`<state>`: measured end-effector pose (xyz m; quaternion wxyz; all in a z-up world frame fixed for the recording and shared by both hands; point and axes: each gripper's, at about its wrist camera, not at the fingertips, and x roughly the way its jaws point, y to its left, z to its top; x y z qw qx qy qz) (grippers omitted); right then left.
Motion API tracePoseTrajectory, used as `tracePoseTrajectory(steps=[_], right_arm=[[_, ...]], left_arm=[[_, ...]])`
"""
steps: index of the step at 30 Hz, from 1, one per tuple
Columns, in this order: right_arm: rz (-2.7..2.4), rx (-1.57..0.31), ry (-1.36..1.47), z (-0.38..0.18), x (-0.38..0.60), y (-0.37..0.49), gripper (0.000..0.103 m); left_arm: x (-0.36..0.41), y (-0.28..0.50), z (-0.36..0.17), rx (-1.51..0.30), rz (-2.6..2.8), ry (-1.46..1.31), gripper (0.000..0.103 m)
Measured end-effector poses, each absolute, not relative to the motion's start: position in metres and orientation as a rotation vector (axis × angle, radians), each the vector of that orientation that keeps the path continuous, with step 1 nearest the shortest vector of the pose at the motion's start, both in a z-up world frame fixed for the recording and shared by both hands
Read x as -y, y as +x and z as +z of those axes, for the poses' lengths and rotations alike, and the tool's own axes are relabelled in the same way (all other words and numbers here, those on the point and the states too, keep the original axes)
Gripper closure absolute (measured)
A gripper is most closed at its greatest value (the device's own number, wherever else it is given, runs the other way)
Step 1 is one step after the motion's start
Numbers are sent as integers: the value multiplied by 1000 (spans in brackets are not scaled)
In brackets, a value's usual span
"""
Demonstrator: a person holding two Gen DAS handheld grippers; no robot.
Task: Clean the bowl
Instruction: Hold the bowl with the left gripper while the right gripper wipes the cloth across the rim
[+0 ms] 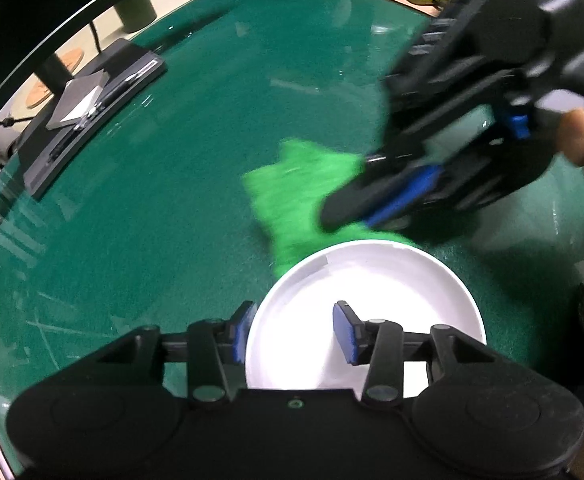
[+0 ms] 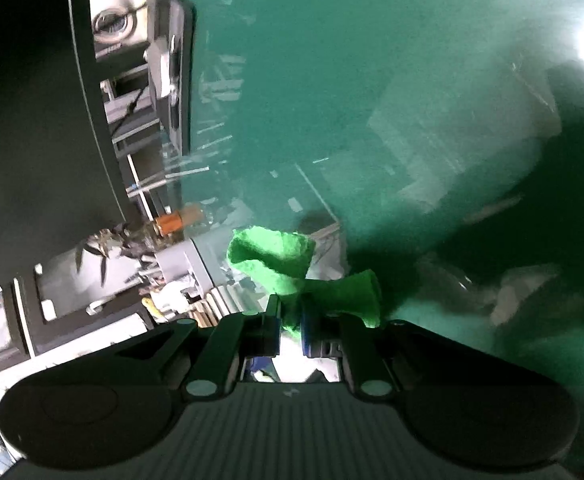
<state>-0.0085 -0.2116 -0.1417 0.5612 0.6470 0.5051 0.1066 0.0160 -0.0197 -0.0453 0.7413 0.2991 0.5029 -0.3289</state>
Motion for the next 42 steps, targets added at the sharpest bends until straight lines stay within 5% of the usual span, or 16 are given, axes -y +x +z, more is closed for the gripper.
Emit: tracePoseTrajectory(steps=[13, 16, 28, 42], right_arm=[[211, -1178, 1569, -145, 222, -35, 92], [224, -1193, 1556, -144, 221, -35, 92], [289, -1213, 1481, -143, 188, 17, 92], [234, -1217, 1507, -142, 210, -15, 92]], left_arm=[[-9, 3, -26, -1105, -552, 505, 57], [-7, 2, -39, -1138, -540, 547, 75], [-11, 9, -42, -1154, -581, 535, 75], [-2, 11, -44, -1154, -646, 561, 70]])
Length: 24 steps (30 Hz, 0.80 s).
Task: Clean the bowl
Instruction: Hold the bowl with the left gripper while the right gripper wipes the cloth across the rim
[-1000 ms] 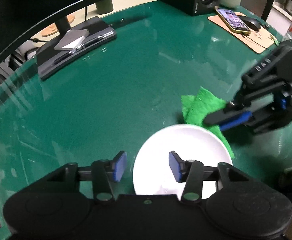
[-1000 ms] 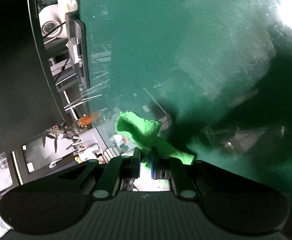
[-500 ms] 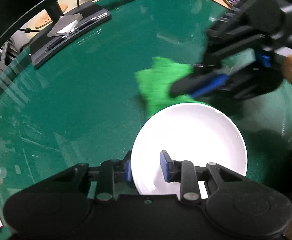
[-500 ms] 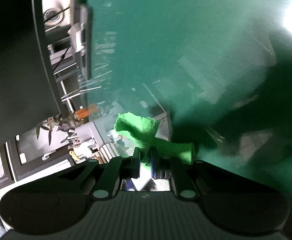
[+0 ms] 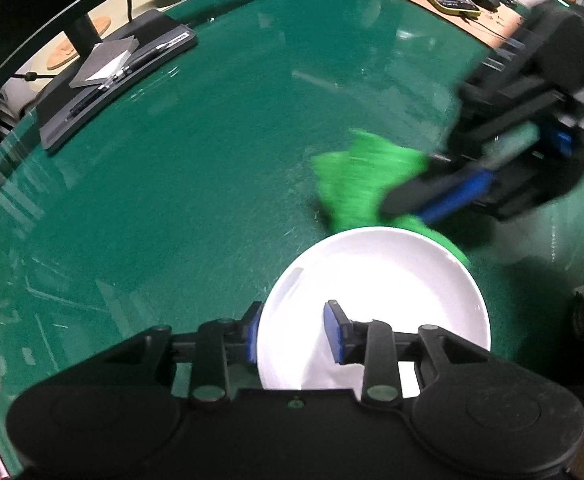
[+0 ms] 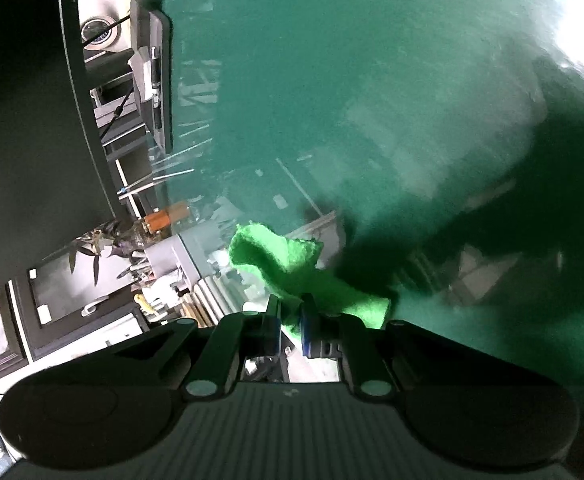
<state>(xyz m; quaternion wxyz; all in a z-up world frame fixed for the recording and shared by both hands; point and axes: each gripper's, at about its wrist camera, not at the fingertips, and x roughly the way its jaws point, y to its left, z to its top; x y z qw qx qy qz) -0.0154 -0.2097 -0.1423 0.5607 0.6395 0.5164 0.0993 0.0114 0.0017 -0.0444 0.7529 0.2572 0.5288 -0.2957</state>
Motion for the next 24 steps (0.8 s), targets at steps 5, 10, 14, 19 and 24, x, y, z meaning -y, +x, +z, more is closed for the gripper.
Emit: tracePoseTrajectory(steps=[5, 10, 14, 19, 24], right_arm=[[292, -1224, 1453, -142, 190, 14, 93], [260, -1223, 1483, -144, 214, -18, 93], [241, -1223, 1526, -144, 219, -37, 92], [260, -1209, 1492, -145, 200, -3, 92], [271, -1211, 1422, -140, 191, 5, 92]], left_arm=[[0, 11, -44, -1154, -645, 563, 70], [3, 15, -44, -1154, -675, 583, 69], [4, 15, -45, -1151, -676, 590, 68], [4, 12, -44, -1147, -658, 588, 67], [3, 9, -44, -1140, -661, 574, 66]])
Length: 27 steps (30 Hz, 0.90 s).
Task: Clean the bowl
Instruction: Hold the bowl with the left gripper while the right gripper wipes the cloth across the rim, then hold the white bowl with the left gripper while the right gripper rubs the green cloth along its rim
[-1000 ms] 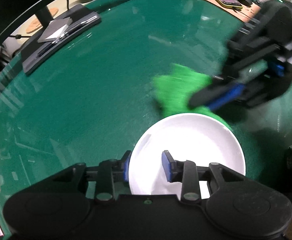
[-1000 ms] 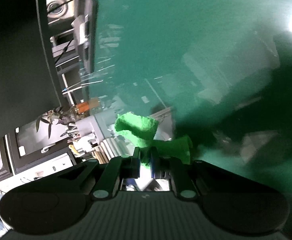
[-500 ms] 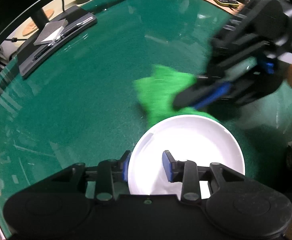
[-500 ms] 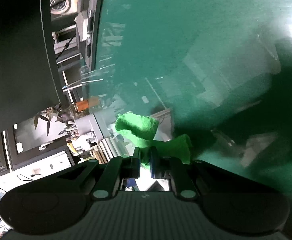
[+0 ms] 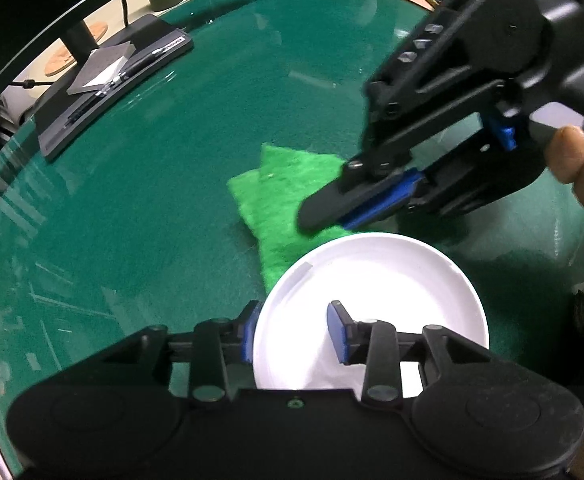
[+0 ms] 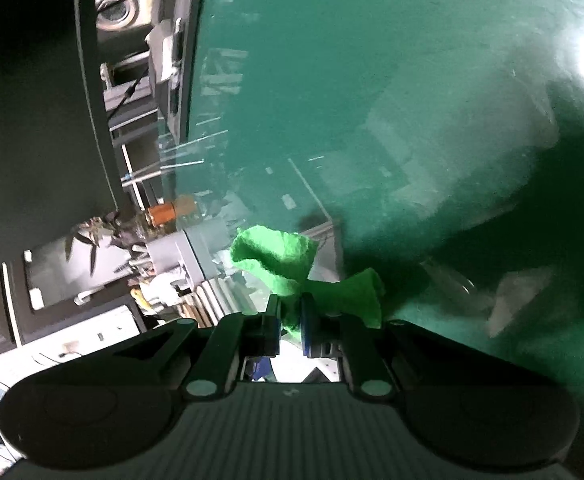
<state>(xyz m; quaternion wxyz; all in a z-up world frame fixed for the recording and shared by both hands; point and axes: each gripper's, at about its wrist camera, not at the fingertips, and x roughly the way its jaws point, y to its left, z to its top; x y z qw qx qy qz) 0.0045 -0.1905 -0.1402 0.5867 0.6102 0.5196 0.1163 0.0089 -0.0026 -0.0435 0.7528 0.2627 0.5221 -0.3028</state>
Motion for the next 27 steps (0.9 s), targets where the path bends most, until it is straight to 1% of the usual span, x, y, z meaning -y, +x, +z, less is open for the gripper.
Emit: tracePoseTrajectory(steps=[4, 5, 6, 10, 15, 18, 22, 27], right_arm=[[201, -1231, 1436, -144, 209, -33, 92], [190, -1231, 1445, -145, 210, -39, 92], [172, -1225, 1471, -148, 212, -50, 92], [153, -1132, 1505, -140, 215, -68, 92], [129, -1070, 1517, -131, 219, -74, 92], [148, -1061, 1512, -127, 218, -72, 92], [189, -1083, 1500, -126, 216, -66, 92], [185, -1126, 1493, -127, 210, -59, 92]], left_arm=[[2, 7, -44, -1118, -670, 559, 63], [2, 8, -43, -1117, -662, 562, 66], [2, 8, -42, -1114, -650, 564, 72], [-18, 2, -21, -1056, -580, 437, 71], [-29, -14, -32, -1079, -568, 469, 71], [-27, -22, -43, -1084, -556, 520, 78], [-28, -22, -44, -1082, -563, 519, 78], [-24, -17, -45, -1075, -570, 528, 76]])
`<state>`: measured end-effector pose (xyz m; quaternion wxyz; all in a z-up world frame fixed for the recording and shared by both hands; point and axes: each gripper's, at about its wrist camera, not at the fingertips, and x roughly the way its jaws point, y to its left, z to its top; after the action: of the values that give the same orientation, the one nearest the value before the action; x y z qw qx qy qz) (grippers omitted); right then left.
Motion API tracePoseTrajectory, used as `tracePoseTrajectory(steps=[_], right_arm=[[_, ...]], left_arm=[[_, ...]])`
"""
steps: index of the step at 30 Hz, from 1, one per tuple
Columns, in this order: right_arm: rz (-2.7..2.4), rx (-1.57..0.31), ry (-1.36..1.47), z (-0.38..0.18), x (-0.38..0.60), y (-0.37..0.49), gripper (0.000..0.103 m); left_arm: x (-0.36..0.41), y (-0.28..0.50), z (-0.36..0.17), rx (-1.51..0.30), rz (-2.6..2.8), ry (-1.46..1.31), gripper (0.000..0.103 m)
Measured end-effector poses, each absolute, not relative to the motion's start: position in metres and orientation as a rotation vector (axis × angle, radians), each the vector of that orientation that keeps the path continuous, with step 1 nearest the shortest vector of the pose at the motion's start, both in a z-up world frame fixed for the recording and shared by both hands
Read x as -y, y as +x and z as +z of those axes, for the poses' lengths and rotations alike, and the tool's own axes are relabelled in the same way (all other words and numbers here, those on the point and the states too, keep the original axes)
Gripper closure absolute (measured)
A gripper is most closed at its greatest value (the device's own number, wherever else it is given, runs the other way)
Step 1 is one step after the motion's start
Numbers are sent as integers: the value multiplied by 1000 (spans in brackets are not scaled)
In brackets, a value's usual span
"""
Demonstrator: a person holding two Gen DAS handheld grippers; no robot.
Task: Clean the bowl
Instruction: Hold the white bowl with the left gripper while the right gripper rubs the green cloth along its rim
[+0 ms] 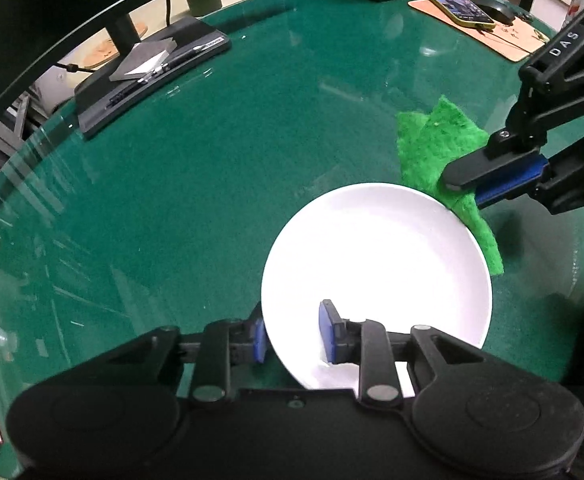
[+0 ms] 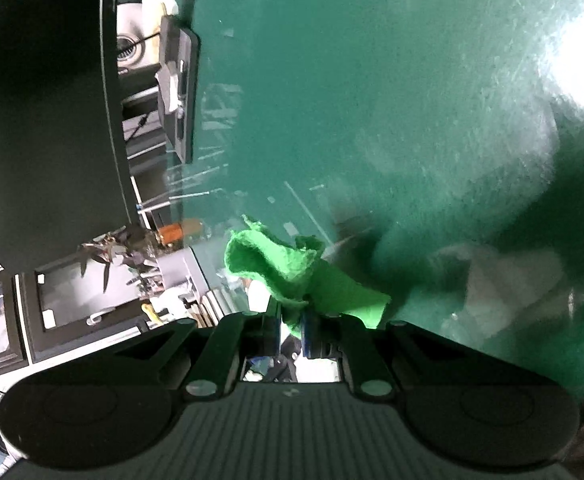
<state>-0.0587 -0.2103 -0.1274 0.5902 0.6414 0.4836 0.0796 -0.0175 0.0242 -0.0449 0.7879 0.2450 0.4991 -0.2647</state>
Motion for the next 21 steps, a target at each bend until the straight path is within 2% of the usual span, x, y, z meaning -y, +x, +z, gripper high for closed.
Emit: tracePoseTrajectory(steps=[9, 14, 19, 21], right_arm=[[201, -1142, 1484, -128, 196, -20, 92], [115, -1181, 1190, -114, 190, 2, 92], [76, -1164, 959, -102, 185, 16, 79], [87, -1149, 895, -99, 180, 22, 78]], left_arm=[[-25, -9, -47, -1090, -578, 510, 76], [-24, -1, -47, -1107, -580, 506, 75], [-23, 3, -47, -1111, -586, 508, 75], [-24, 4, -47, -1114, -588, 505, 75]])
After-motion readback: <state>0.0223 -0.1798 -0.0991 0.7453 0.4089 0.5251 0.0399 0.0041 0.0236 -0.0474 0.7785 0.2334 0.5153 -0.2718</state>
